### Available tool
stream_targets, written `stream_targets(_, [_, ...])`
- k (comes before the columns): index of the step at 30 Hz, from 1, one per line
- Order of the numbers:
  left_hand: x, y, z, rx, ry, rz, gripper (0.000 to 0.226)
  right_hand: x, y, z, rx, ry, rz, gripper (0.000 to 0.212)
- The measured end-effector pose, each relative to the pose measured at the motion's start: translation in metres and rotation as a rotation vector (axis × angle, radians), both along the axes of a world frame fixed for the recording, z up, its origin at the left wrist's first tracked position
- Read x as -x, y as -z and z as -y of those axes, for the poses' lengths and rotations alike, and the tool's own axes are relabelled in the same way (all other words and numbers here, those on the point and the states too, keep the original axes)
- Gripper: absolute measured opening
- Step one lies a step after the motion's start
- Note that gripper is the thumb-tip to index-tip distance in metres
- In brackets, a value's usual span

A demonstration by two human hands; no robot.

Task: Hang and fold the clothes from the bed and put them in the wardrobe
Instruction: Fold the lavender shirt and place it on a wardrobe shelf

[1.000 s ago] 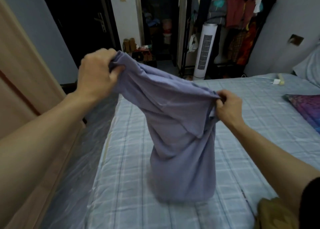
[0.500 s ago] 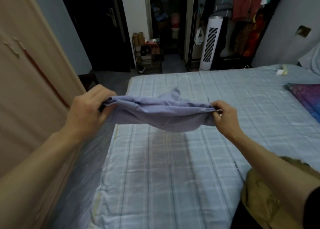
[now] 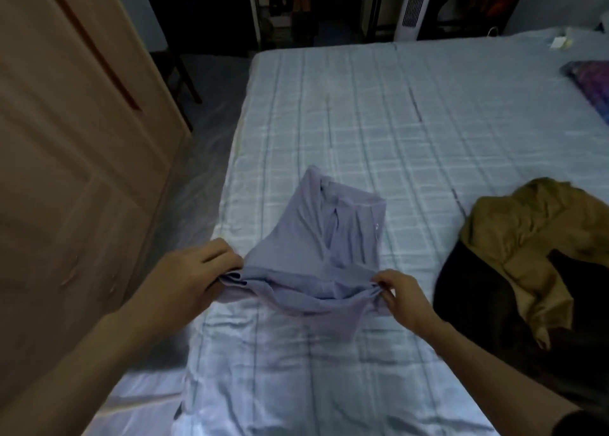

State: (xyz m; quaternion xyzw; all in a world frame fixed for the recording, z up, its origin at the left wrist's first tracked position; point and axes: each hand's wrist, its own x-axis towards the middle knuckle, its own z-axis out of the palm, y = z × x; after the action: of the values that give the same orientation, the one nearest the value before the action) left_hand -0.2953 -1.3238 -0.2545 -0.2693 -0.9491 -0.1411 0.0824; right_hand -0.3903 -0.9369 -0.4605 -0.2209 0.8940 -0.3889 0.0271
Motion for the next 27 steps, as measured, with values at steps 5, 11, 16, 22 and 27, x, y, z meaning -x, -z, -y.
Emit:
stream_targets(5, [-0.057, 0.015, 0.001, 0.072, 0.080, 0.040, 0.016, -0.072, 0.023, 0.002, -0.072, 0.031, 0.040, 0.034])
stream_targets(11, [-0.072, 0.051, 0.003, 0.164, 0.133, 0.181, 0.036, -0.114, 0.037, 0.005, -0.092, 0.028, 0.031, 0.030])
stream_targets(16, [-0.072, 0.084, -0.004, 0.117, 0.133, 0.286, 0.041, -0.114, 0.054, -0.004, -0.215, -0.022, 0.050, 0.023])
stream_targets(22, [-0.094, 0.145, -0.006, 0.149, 0.081, 0.652, 0.019, -0.129, 0.091, -0.011, -0.437, -0.124, 0.189, 0.017])
stream_targets(27, [-0.114, 0.196, -0.026, 0.439, 0.080, 0.944, 0.025, -0.130, 0.092, 0.002, -0.563, -0.185, 0.329, 0.040])
